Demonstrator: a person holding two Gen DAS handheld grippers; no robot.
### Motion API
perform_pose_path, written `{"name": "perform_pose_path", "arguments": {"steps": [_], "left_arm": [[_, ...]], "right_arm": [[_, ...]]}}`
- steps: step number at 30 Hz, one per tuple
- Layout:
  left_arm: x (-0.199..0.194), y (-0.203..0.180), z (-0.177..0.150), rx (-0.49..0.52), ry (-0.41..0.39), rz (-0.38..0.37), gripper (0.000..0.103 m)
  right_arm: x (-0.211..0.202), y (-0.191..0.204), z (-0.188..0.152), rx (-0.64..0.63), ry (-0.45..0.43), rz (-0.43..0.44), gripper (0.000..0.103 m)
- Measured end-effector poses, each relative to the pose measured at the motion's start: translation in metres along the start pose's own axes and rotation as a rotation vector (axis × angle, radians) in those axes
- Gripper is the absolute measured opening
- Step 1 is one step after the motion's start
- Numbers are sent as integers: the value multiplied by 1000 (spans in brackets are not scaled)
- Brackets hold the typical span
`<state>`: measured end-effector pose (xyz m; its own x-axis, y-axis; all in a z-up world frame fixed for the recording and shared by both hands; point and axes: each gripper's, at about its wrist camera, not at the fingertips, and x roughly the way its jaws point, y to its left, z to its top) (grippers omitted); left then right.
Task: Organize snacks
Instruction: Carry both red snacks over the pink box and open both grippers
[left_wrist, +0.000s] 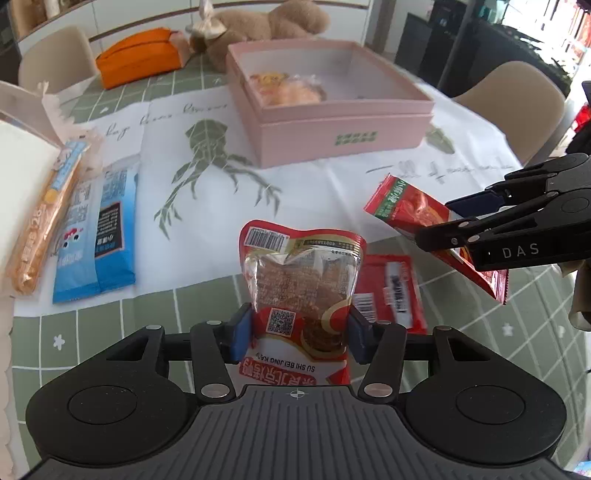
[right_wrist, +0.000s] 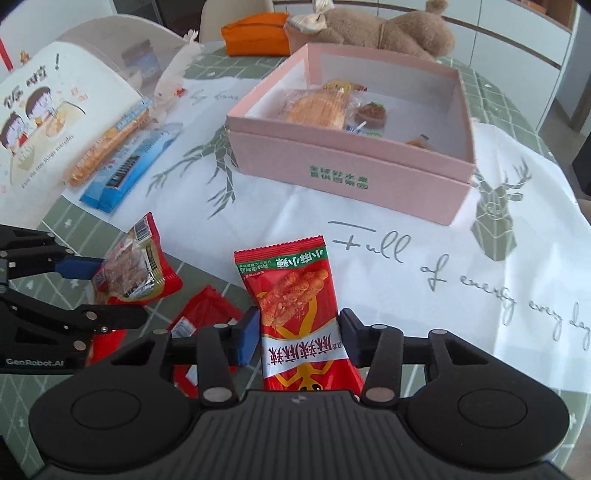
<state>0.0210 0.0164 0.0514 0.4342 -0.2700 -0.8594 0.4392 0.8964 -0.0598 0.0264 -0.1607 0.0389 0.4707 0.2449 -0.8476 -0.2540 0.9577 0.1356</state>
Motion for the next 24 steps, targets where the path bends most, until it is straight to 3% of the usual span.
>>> {"name": "perform_pose_path", "arguments": {"steps": [4,7,12,15,17,20,22,24], "left_arm": [[-17,-3,12,-15,-36,-55,56],[-35,3,50,-22,-90,-108,56],[-65,19,144,-75,-215,-205,59],[-68,23,194,-74,-250,-253,69],[-53,26,219,-73,-260,-266,75],[12,27,234,-81,-186,-217,66],[49,33,230,-115,-115,-226,62],[57,43,218,-163,-107,-270,62]], "right_arm": [[-20,-2,-3,17,-32,-1,46],[-40,-8,4,59,-63,28,46],[-92,-26,59,102,-184,20,46],[-116,-38,112,127,-247,-22,46],[-123,-44,144,149,-275,-52,46],[-109,-62,183,226,-284,-60,59],[-74,-79,202,288,-213,-27,62],[-45,-89,207,346,-150,-49,61]]}}
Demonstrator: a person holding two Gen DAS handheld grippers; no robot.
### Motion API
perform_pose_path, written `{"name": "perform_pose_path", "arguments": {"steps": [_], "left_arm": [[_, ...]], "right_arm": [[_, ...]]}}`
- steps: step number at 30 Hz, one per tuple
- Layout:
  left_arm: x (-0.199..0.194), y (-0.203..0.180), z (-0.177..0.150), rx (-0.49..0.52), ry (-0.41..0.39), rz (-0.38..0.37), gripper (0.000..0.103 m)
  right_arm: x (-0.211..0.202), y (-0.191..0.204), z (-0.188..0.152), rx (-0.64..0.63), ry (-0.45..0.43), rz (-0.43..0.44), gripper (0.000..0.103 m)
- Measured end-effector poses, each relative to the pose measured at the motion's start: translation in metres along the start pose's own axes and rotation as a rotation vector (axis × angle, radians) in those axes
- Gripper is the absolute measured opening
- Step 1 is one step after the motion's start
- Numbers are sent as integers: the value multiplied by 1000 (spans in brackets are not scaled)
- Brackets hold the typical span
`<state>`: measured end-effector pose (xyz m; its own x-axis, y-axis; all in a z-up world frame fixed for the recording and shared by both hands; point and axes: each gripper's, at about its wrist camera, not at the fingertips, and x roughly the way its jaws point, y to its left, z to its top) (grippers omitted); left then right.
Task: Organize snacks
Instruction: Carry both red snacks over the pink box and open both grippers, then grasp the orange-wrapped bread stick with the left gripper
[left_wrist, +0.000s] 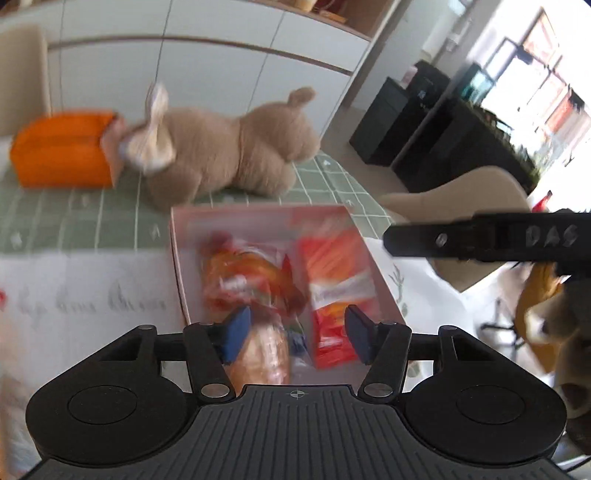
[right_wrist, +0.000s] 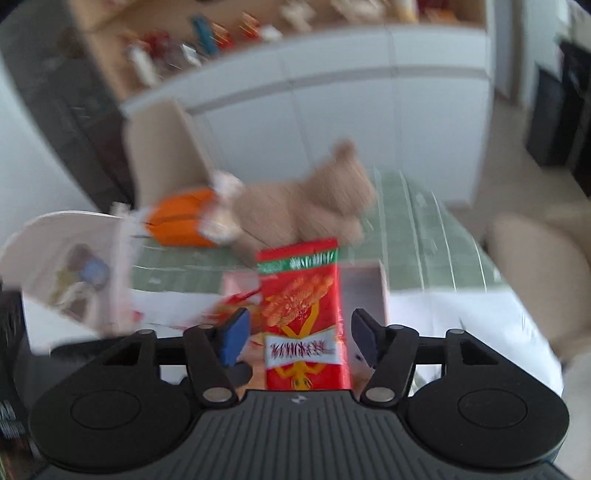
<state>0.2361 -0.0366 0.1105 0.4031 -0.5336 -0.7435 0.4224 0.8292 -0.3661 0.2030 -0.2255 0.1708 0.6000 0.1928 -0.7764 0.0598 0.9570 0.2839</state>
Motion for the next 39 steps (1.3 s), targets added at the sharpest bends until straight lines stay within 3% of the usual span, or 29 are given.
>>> {"name": "perform_pose_path", "arguments": {"steps": [3,10,13,16,20,24,28,30,33,36,39], "left_arm": [[-10,11,-12,11,33,-33,62],[-51,36,-53,50,5,157,62],[-69,47,-77,50,-32,204,62],[-82,63,-103,66,-39,311,62],[-99,100,-117,14,-51,437,62],[-104,134,-118,-47,-62,548,62],[-98,157,-124,-89,-25,599,64],[-93,158,-127,-59,-12,632,64],[-90,152,-128,-37,-5,605,61],[-83,135,-131,-16,9,510,37],[-72,113,-136,18,20,454,37]], "right_arm": [[16,-3,-14,3,42,22,61],[30,-8,-67,-6,123,-10,61],[27,0,-104,-48,134,-25,61],[17,15,-151,-125,130,-33,62],[17,25,-202,-122,205,25,62],[24,29,-237,-83,259,30,64],[17,44,-259,-164,203,-21,67],[17,50,-265,-208,194,-44,67],[17,50,-263,-203,201,-37,67],[18,47,-260,-190,191,-44,67],[19,45,-257,-181,180,-47,67]]}}
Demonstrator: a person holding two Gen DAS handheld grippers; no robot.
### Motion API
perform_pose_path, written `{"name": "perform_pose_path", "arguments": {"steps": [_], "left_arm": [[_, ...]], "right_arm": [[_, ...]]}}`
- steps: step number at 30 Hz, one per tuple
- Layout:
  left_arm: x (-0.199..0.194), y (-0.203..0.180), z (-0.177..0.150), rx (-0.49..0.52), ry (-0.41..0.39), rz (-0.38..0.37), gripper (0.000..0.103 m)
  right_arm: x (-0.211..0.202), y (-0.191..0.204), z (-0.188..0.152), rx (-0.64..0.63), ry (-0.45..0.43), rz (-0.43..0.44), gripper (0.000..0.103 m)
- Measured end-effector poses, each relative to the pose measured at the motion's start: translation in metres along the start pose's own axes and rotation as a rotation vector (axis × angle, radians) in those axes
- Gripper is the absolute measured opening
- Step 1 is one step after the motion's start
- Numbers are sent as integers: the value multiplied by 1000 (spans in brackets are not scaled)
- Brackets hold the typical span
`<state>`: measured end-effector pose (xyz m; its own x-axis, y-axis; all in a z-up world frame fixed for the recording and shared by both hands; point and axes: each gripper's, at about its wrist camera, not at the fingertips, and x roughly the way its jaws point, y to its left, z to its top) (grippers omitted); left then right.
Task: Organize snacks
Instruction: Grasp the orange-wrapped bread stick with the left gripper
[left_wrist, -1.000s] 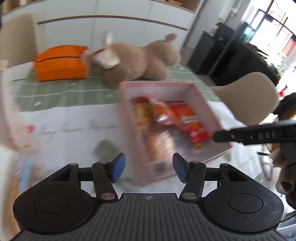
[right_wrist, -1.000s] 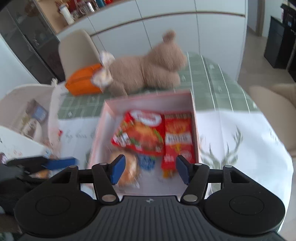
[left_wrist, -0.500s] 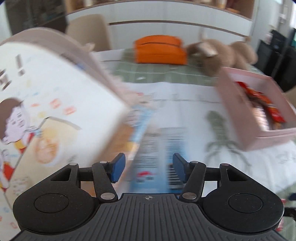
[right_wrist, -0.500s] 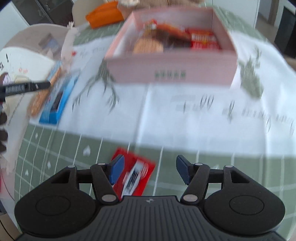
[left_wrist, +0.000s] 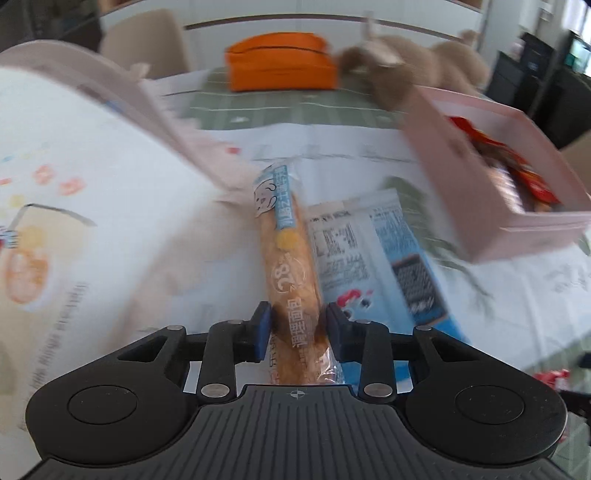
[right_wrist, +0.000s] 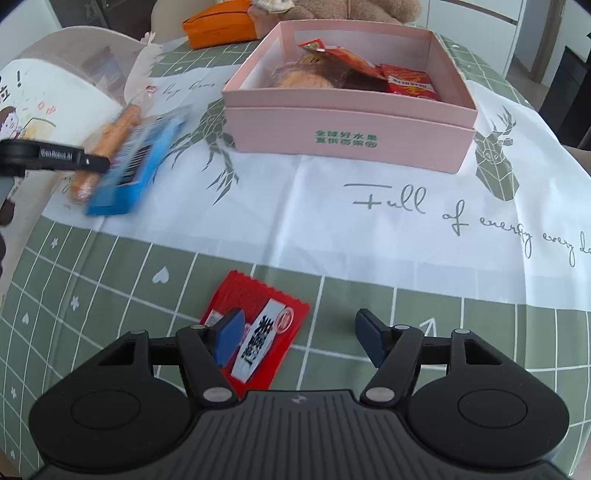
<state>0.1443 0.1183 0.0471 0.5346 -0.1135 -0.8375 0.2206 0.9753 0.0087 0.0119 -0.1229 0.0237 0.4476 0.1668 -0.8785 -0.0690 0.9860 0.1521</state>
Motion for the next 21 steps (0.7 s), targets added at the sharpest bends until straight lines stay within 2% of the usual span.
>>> {"name": "perform_pose_path", "arguments": {"steps": [3,6,10,15,18,21], "left_arm": [[0,-23,-4,26,1,-63,37],[1,-40,-6,39,10,-88,37],[3,-34,-4,-7,23,-99,37],[2,-19,-2,-17,29,-23,35],[-1,-8,-4,-48,34,-21,35],[-3,-2,-7,-66,34,-31,35]], "right_arm": [[1,-2,3,3,-10,-4,67],[1,-2,6,-5,-30,-3,67],[-3,6,18,-40,-73,50,70],[9,37,46,-64,-107,83,70],[22,57,64,-67,-126,94,73],[42,73,81,-63,-99,103,73]]}}
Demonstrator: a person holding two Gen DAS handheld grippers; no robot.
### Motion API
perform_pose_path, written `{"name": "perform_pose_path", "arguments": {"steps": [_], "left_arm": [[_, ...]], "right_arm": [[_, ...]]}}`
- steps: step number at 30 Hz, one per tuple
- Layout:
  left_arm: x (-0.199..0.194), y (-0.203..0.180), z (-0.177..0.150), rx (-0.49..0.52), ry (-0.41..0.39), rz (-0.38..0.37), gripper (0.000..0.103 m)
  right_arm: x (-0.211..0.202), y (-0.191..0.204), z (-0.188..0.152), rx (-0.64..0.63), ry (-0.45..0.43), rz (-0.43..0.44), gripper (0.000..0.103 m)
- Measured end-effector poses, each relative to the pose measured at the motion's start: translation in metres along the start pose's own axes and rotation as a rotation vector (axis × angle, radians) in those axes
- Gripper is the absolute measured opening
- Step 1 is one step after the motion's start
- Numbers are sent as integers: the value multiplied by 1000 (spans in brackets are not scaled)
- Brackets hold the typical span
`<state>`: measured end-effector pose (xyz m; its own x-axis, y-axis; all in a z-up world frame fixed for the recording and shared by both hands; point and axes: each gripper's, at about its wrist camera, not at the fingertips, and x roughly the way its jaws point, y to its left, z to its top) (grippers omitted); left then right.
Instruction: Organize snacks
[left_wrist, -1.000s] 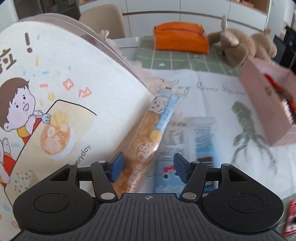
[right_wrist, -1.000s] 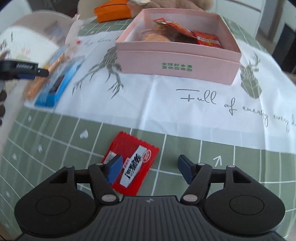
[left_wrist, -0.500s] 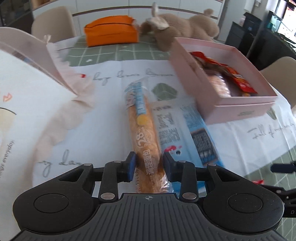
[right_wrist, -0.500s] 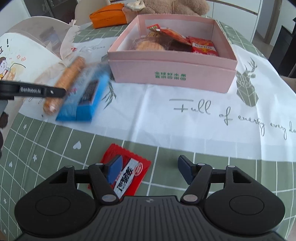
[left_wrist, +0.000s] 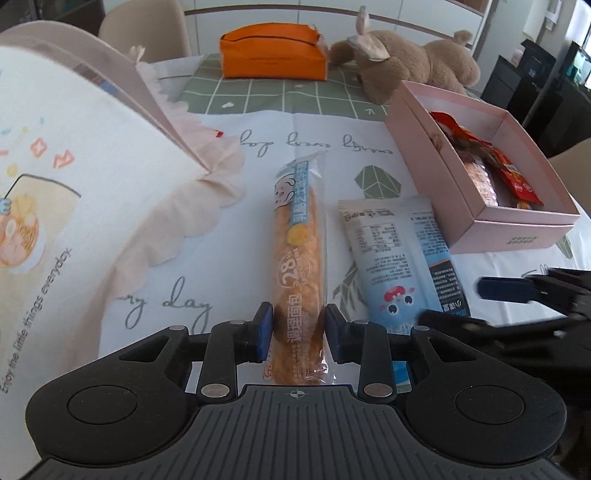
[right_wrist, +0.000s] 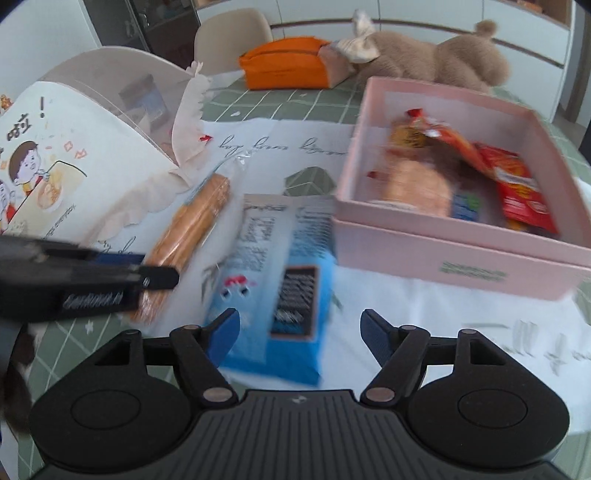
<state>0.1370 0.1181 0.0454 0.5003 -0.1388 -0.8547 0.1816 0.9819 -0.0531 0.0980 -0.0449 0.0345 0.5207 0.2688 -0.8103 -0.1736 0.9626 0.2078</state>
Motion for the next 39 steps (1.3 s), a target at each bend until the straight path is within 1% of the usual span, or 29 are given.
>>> {"name": "perform_pose_path", "arguments": {"steps": [2,3,4,5,6,7,8,11,13,15,19,21,23,25,26,27,29,31,33,35,36,37,39], "left_arm": [[-1,2,-1,-8,1,-11,35],[-1,3,-1,-14,4,-23,35],[-1,3,-1,-19,7,-34,35],[-1,3,-2,-22,11,-42,35],[-1,2,-2,-23,15,-48,35],[-2,-1,-3,-20,18,-54,35],[-2,-4,-4,-17,21,-60,35],[-4,-20,-8,-1,41,-94,35],[-7,-35,-14,18,44,-98,36],[-11,-51,-21,47,40,-111,36],[-18,-81,-32,115,38,-127,36],[-20,-93,-37,142,40,-130,36],[-22,-102,-42,164,38,-121,36],[-22,-105,-44,169,38,-116,36],[-22,-106,-45,167,39,-115,36],[-22,-106,-45,163,40,-113,36],[-22,-105,-46,158,42,-110,36],[-23,-104,-46,151,44,-110,36],[-23,-103,-46,144,47,-109,36],[-24,-101,-46,140,48,-110,35],[-24,-99,-47,137,48,-110,35],[-24,-98,-47,132,49,-110,35],[-25,-94,-47,118,48,-110,34]], "right_arm": [[12,6,5,-6,21,8,70],[16,8,6,-21,35,9,63],[17,13,5,-55,31,-2,58],[16,18,2,-98,31,-5,57],[13,23,-2,-139,33,6,50],[10,25,-5,-156,38,19,47],[6,25,-9,-161,46,31,46],[-4,16,-21,-142,63,55,39],[-13,8,-29,-126,81,62,26],[-21,0,-43,-124,102,48,26],[-41,-11,-71,-171,88,-29,26],[-50,-19,-79,-164,73,-59,26],[-61,-30,-86,-132,51,-81,30],[-71,-41,-92,-84,40,-100,58],[-75,-46,-95,-55,35,-112,61],[-78,-52,-97,-26,30,-122,62],[-83,-57,-104,16,33,-113,63],[-84,-53,-110,26,44,-100,67],[-82,-44,-117,-3,57,-94,68],[-77,-34,-123,-64,81,-99,70],[-74,-32,-124,-93,80,-109,78],[-73,-32,-124,-107,73,-123,82],[-71,-41,-118,-105,59,-143,82]]}}
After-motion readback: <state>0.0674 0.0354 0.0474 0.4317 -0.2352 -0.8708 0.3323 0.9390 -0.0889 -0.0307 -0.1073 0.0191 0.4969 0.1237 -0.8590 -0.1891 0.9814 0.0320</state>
